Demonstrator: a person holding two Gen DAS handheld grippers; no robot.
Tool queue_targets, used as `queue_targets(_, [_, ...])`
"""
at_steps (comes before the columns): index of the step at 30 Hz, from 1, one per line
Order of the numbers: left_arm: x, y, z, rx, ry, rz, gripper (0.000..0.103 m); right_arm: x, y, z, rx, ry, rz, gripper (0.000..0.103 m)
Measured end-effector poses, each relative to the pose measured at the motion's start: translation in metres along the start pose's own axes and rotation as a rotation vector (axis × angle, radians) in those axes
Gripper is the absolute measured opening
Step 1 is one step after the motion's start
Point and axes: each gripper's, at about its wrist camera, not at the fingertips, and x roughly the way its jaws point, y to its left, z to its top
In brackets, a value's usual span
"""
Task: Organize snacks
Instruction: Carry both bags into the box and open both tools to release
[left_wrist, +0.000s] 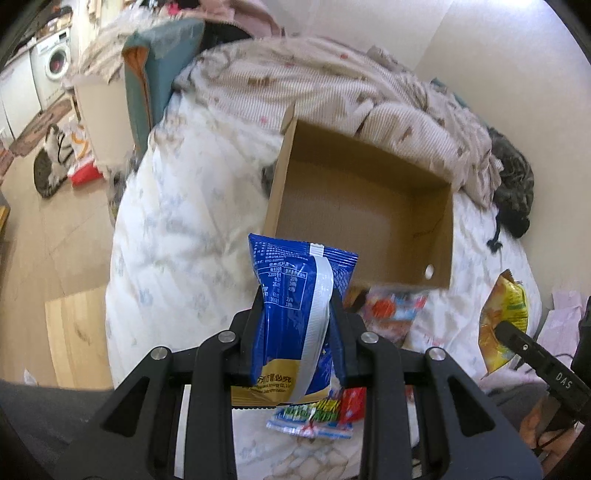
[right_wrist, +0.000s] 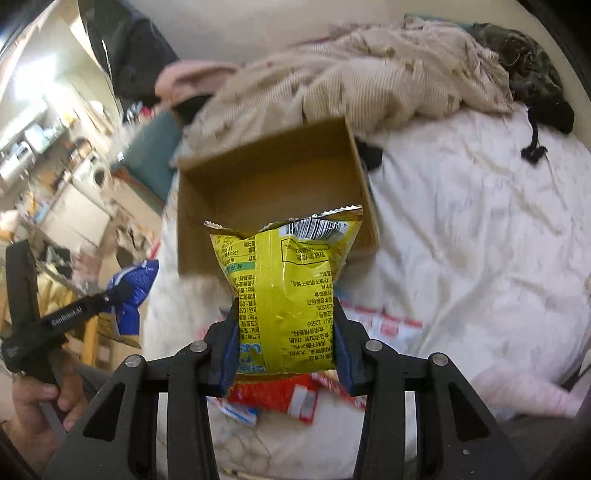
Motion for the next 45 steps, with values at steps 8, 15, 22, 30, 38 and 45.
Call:
queue_targets(8, [0.002, -0.032, 0.046, 0.077, -0.062, -0.001, 0.025, 0.008, 0.007, 0.042, -0.027, -0.069, 0.020, 0.044])
queue_targets(15, [0.027, -0.052, 0.072, 0.123, -0.070, 0.006, 0.025, 0.036, 0.003, 0.069, -0.026, -0.072, 0.018, 0.044])
queue_targets(22, [0.068, -0.067, 0.084, 0.152, -0.052, 0.017, 0.025, 0.076, -0.003, 0.094, -0.034, -0.050, 0.009, 0.044])
queue_targets(30, [0.110, -0.068, 0.083, 0.175, -0.042, 0.039, 0.025, 0.116, -0.021, 0.102, -0.009, -0.014, 0.008, 0.044])
queue_targets(38, [0.129, -0.067, 0.081, 0.188, -0.029, 0.049, 0.026, 0.134, -0.030, 0.098, 0.011, 0.015, -0.004, 0.044])
queue_targets(45, [0.132, -0.065, 0.080, 0.197, -0.022, 0.058, 0.027, 0.141, -0.030, 0.099, 0.023, 0.028, 0.004, 0.046])
